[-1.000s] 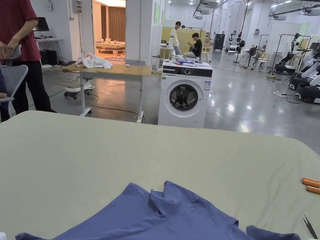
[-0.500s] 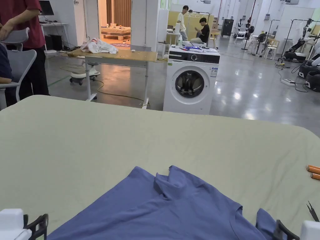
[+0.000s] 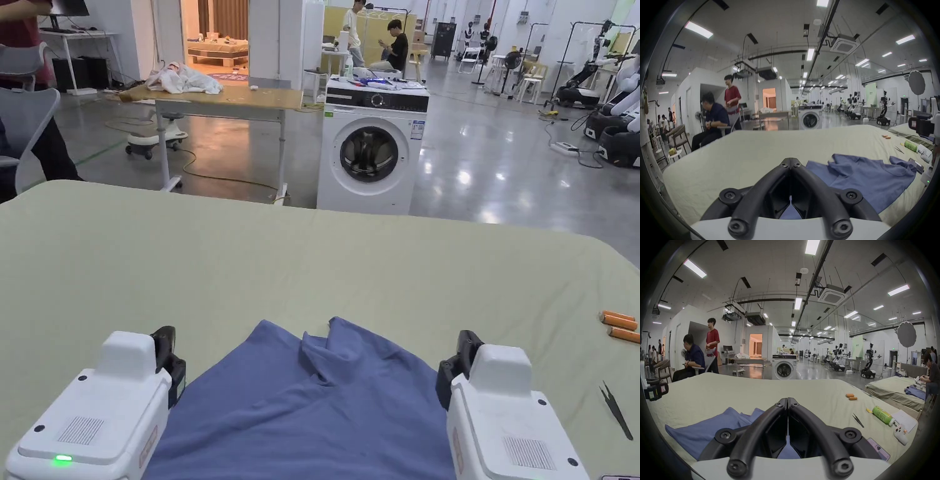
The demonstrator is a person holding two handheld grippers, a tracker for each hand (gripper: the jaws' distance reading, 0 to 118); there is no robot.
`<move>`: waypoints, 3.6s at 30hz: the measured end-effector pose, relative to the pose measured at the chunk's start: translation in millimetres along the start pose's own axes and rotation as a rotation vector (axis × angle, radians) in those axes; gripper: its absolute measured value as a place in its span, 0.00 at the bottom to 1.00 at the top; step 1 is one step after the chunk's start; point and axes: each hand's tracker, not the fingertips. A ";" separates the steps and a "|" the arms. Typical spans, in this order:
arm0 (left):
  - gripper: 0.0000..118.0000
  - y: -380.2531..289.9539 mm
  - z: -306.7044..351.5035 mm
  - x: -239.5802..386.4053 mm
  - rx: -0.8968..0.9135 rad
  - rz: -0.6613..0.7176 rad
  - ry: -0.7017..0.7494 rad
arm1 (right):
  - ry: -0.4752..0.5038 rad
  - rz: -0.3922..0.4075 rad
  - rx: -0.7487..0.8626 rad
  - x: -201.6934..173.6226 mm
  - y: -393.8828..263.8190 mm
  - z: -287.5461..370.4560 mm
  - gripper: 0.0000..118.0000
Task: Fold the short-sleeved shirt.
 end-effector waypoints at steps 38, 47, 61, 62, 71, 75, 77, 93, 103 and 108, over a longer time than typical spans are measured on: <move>0.00 -115.5 -60.5 -138.4 -0.801 0.202 0.100 | 0.124 0.057 -0.214 -21.4 -42.6 -30.3 0.00; 0.00 -112.4 -46.9 -138.6 -0.748 0.199 0.085 | 0.184 0.077 -0.398 2.2 -39.2 -141.2 0.10; 0.00 -97.6 -20.2 -140.0 -0.623 0.267 0.060 | 0.346 0.203 -0.817 -6.7 -93.7 -347.9 0.60; 0.00 -96.9 -20.5 -139.4 -0.623 0.263 0.061 | 0.356 0.190 -0.838 -9.1 -97.9 -353.3 0.60; 0.00 -102.0 -24.0 -142.7 -0.613 0.261 0.069 | 0.366 0.216 -0.833 -23.7 -100.8 -345.3 0.01; 0.00 -98.9 -23.4 -143.1 -0.591 0.271 0.070 | 0.323 0.194 -0.720 -14.2 -77.7 -315.8 0.01; 0.00 -94.1 -22.7 -142.9 -0.574 0.264 0.067 | 0.312 0.166 -0.665 -6.3 -58.3 -297.6 0.01; 0.00 69.5 -78.8 -109.4 -0.250 0.154 -0.078 | 0.044 0.090 -0.229 113.5 126.6 -177.3 0.01; 0.00 228.6 -141.8 -68.9 -0.102 0.066 -0.138 | -0.102 0.110 -0.041 163.0 236.2 -140.6 0.01; 0.00 286.8 -169.3 -61.9 -0.073 0.043 -0.143 | -0.132 0.085 -0.006 179.9 277.1 -149.0 0.01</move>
